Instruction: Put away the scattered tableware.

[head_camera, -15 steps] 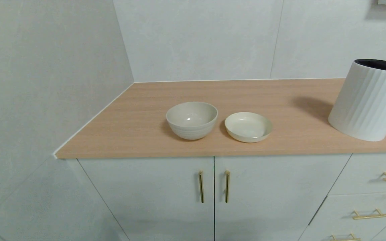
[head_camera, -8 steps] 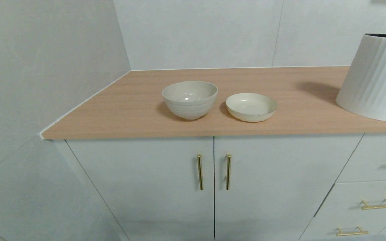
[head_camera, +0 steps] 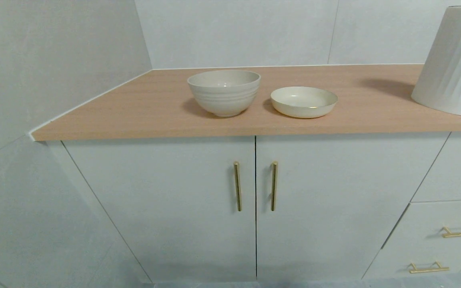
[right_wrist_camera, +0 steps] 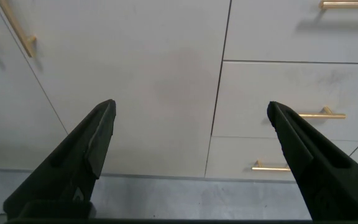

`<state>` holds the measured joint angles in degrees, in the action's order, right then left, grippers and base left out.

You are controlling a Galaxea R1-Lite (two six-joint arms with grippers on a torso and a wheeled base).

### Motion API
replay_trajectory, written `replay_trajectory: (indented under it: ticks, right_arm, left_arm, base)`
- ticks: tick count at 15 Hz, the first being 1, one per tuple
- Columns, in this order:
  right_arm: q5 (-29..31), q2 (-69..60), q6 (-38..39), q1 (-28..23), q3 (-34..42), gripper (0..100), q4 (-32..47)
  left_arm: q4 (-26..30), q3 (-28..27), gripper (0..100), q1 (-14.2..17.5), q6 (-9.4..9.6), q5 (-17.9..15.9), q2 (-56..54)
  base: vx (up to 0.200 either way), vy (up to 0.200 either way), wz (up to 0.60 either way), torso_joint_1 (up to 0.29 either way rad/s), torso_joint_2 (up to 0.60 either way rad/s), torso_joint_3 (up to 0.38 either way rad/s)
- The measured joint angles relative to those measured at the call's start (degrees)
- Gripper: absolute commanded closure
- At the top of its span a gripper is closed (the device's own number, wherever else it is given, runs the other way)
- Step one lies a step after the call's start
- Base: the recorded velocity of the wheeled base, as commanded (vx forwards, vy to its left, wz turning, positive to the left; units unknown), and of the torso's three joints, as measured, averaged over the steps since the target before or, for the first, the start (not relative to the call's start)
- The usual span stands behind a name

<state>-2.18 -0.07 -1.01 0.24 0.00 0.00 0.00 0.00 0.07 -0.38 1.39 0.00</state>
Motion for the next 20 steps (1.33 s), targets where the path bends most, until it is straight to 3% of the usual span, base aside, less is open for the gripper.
replay_trajectory:
  ticks: [12, 15, 18, 20]
  right_arm:
    - [-0.4, 0.0, -0.4, 0.0, -1.0, 0, -0.3]
    - [-6.2, 2.5, 0.7, 0.4, -7.2, 0, 0.7]
    - [-13.9, 12.6, 0.9, 0.9, -10.7, 0, 1.2]
    - [-15.6, 21.7, 1.0, 1.9, -13.8, 0, 1.3]
  left_arm:
    - [0.0, 0.0, 0, 0.0, 0.17, 0.0, 0.0]
    - [0.0, 0.0, 0, 0.0, 0.16, 0.0, 0.0]
    - [0.0, 0.0, 0, 0.0, 0.20, 0.0, 0.0]
    - [0.0, 0.0, 0, 0.0, 0.20, 0.0, 0.0]
  base:
    - [0.000, 0.000, 0.00, 0.000, 0.00, 0.000]
    - [0.000, 0.000, 0.00, 0.000, 0.00, 0.000]
    - [0.000, 0.000, 0.00, 0.000, 0.00, 0.000]
    - [0.000, 0.000, 0.00, 0.000, 0.00, 0.000]
